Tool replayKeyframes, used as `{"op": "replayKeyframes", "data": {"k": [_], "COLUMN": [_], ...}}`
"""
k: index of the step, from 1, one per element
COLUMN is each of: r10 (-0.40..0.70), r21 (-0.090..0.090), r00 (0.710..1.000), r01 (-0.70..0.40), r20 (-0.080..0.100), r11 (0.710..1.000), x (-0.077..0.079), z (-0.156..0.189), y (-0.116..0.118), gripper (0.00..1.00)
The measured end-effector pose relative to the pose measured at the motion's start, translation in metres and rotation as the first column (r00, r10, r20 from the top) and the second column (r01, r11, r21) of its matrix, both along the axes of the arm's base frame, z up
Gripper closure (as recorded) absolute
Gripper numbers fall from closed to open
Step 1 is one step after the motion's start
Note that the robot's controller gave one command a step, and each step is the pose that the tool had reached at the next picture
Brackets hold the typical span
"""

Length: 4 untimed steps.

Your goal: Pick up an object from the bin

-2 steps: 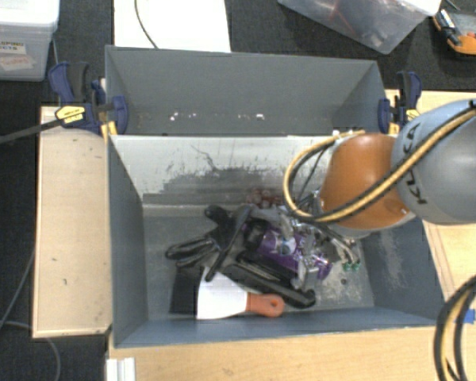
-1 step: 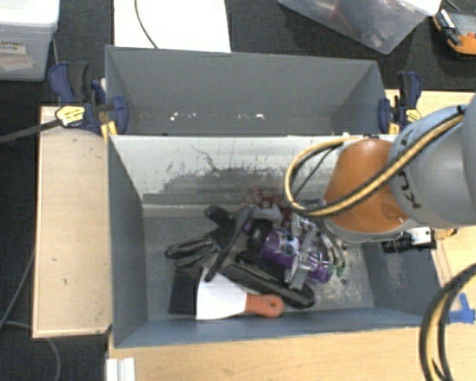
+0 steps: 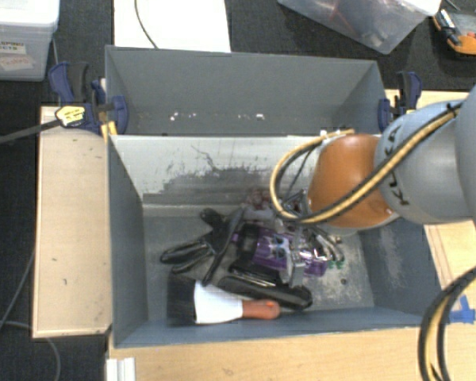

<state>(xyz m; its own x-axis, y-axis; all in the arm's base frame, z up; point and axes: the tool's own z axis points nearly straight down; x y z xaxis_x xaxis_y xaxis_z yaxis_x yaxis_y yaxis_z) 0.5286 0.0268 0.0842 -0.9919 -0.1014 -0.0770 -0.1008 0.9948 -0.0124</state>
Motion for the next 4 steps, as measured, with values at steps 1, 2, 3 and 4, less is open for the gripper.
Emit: {"op": "replayKeyframes", "data": {"k": [1, 2, 3, 4], "r10": [-0.349, -0.124, -0.340, -0.340], "r21": [0.027, 0.013, 0.030, 0.030], "r00": [0.937, 0.992, 0.940, 0.940], "r01": [0.349, 0.124, 0.340, 0.340], "r20": [-0.007, 0.011, 0.010, 0.010], "r11": [0.937, 0.992, 0.940, 0.940], "x": [-0.025, -0.020, -0.024, -0.024], "z": [0.091, -0.012, 0.039, 0.039], "y": [-0.012, 0.047, 0.012, 0.012], "gripper": [0.00, 0.00, 1.00, 1.00]}}
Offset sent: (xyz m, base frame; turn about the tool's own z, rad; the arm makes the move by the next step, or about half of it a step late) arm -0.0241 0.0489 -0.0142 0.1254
